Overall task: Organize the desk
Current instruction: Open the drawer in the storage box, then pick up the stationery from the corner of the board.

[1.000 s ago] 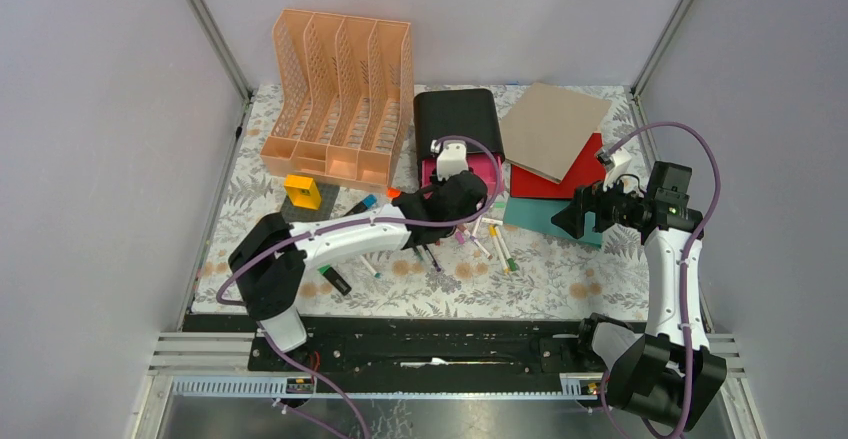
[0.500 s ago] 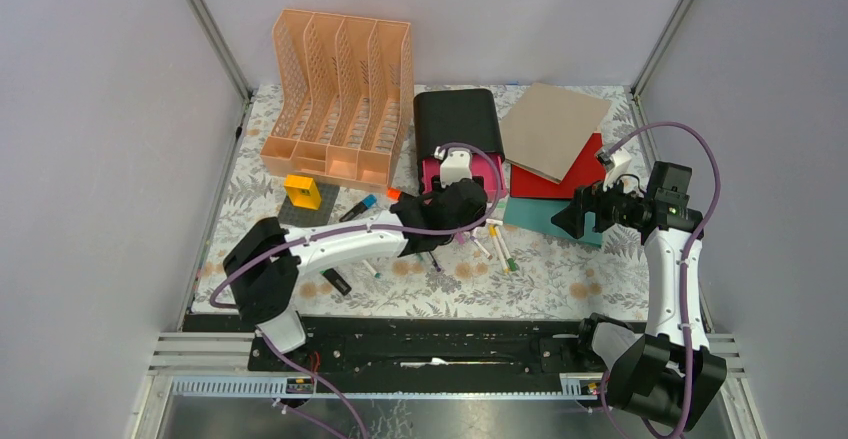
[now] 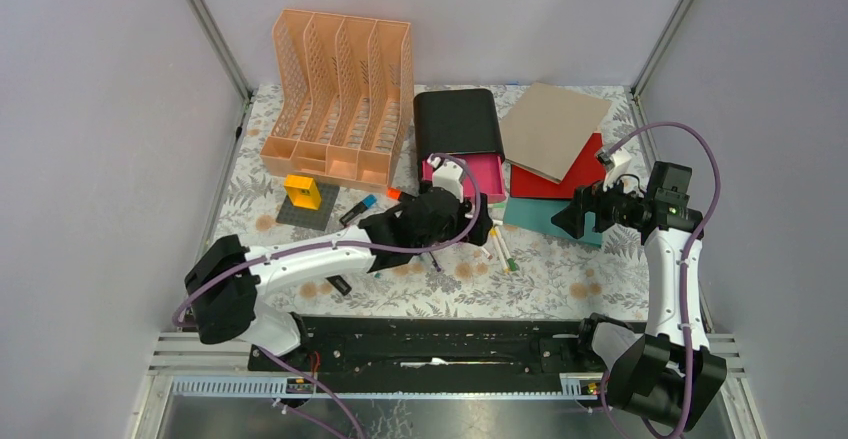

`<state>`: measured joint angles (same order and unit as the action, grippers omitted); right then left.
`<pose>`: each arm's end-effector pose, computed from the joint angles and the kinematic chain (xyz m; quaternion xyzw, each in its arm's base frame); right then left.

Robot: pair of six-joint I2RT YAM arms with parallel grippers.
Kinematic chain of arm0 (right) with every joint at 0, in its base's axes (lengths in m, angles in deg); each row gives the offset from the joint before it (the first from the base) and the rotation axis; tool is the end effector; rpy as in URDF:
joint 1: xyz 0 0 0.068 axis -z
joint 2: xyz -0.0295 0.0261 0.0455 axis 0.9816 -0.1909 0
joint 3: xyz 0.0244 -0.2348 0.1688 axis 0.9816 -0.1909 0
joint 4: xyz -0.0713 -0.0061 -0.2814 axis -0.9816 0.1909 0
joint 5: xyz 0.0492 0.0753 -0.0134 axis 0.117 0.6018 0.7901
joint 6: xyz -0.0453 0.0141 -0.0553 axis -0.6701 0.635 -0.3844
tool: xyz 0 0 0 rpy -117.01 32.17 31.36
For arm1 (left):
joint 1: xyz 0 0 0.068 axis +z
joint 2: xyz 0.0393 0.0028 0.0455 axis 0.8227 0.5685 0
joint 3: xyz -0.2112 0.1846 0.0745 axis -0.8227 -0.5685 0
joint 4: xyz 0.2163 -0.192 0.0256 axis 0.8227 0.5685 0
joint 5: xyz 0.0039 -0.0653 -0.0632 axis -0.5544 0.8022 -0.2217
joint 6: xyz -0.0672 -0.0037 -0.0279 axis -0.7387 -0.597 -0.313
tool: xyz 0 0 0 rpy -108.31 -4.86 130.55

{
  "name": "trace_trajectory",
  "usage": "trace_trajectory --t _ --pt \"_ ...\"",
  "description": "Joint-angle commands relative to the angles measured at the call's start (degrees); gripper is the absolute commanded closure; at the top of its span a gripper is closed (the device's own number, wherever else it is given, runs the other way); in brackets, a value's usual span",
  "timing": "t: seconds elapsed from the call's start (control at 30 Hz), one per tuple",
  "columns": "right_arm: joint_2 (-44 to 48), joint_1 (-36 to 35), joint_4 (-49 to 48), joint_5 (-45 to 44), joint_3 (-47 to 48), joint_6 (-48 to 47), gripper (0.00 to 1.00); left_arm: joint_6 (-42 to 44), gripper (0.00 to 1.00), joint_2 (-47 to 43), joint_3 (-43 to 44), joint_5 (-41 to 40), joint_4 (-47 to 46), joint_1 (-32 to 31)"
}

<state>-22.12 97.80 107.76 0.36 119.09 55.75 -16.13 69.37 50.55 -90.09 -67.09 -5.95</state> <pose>0.2330 -0.0292 0.2858 -0.2364 0.8231 0.2381 0.4583 0.2011 -0.3267 0.2644 0.1143 0.8461 -0.2785 0.4399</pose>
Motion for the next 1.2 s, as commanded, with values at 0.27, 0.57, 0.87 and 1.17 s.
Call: trace_trajectory --t 0.27,0.57,0.87,1.17 --pt "0.8 -0.2 -0.9 -0.2 -0.3 -0.5 0.00 5.5 0.01 -15.0 -13.0 11.7 -9.2 -0.1" --pt "1.0 -0.2 -0.9 -0.9 -0.2 -0.8 0.00 2.3 0.01 -26.1 -23.6 11.1 -6.3 0.4" --pt "1.2 -0.2 -0.9 -1.2 -0.2 -0.9 0.00 -2.9 0.01 -28.8 -30.2 6.5 -5.6 1.9" --pt "1.1 -0.2 -0.9 -1.2 -0.2 -1.0 0.00 -5.5 0.01 -26.4 -32.7 7.3 -8.1 7.4"
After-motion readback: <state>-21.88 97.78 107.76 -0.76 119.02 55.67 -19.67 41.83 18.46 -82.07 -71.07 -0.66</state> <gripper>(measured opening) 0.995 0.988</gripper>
